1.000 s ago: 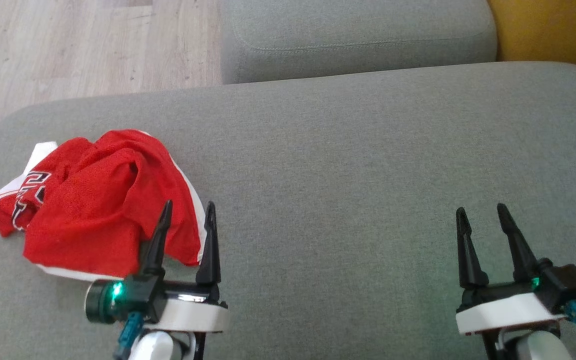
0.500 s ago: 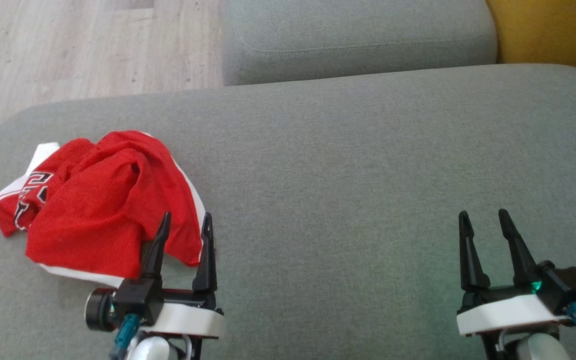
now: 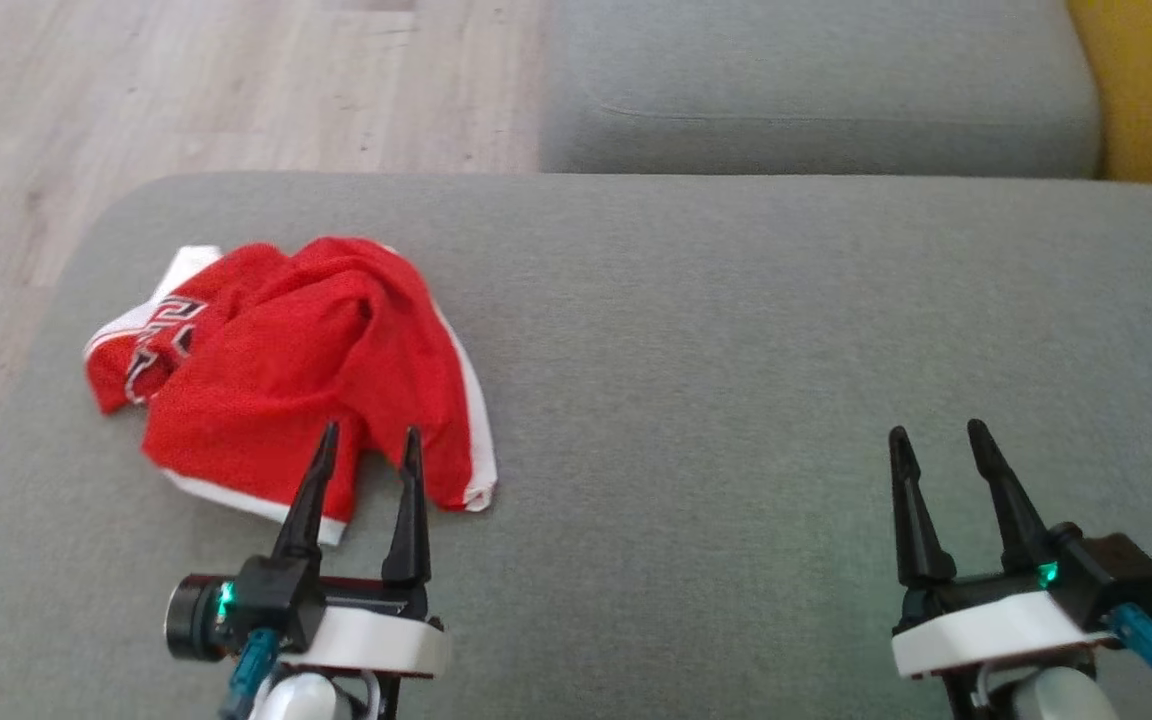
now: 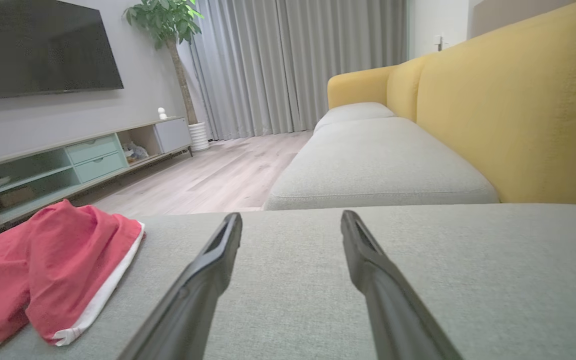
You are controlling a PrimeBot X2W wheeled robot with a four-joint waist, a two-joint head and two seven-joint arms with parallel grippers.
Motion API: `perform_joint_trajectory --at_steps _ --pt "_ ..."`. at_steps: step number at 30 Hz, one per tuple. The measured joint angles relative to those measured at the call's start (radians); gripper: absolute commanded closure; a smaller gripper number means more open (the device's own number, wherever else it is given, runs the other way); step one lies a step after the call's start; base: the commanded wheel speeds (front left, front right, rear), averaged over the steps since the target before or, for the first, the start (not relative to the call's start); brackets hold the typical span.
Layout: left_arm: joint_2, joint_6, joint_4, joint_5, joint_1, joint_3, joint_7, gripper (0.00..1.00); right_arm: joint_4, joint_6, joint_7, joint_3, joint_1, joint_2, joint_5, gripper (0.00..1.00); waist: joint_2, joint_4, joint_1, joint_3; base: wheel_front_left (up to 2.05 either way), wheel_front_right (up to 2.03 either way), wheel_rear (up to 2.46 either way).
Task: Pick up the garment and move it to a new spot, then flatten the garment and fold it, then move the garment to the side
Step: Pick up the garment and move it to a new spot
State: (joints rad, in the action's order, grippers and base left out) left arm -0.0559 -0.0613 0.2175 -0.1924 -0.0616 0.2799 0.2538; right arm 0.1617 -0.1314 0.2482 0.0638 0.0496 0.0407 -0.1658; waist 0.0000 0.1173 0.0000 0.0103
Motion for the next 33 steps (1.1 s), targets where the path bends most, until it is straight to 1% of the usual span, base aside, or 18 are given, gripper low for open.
perform_joint_trajectory --at_steps 5,6,13,18,25,30,33 --pt "0.001 0.001 0.005 0.002 0.009 -0.013 0.000 0.00 0.000 0.000 0.000 0.021 0.000 0.000 0.000 0.00 0.0000 0.056 0.0000 0.006 0.00 0.00 0.00" --pt "0.001 0.001 0.005 0.002 0.009 -0.013 0.000 0.00 0.000 0.000 0.000 0.021 0.000 0.000 0.000 0.00 0.0000 0.056 0.0000 0.006 0.00 0.00 0.00" --pt "0.001 0.009 0.020 0.001 0.018 -0.030 0.000 0.00 0.001 0.000 0.000 0.043 0.001 0.000 -0.002 0.00 0.0000 0.124 0.0000 0.018 0.00 0.00 0.00" --pt "0.001 0.009 0.020 0.001 0.036 -0.044 0.000 0.00 0.004 0.000 0.000 0.072 0.003 0.000 -0.011 0.00 0.0000 0.157 0.0000 0.028 0.00 0.00 0.00" --pt "0.001 0.009 0.017 0.001 0.042 -0.052 0.000 0.00 0.007 0.000 0.000 0.089 0.005 0.000 -0.019 0.00 0.0000 0.177 0.0000 0.034 0.00 0.00 0.00" --pt "0.001 0.010 0.009 0.001 0.043 -0.055 0.000 0.00 0.007 0.000 0.000 0.098 0.007 0.000 -0.019 0.00 0.0000 0.177 0.0000 0.027 0.00 0.00 0.00" --pt "0.000 0.023 0.006 0.002 0.042 -0.066 0.000 0.00 0.004 0.000 0.000 0.101 0.007 0.000 -0.019 0.00 0.0000 0.168 0.0000 0.017 0.00 0.00 0.00"
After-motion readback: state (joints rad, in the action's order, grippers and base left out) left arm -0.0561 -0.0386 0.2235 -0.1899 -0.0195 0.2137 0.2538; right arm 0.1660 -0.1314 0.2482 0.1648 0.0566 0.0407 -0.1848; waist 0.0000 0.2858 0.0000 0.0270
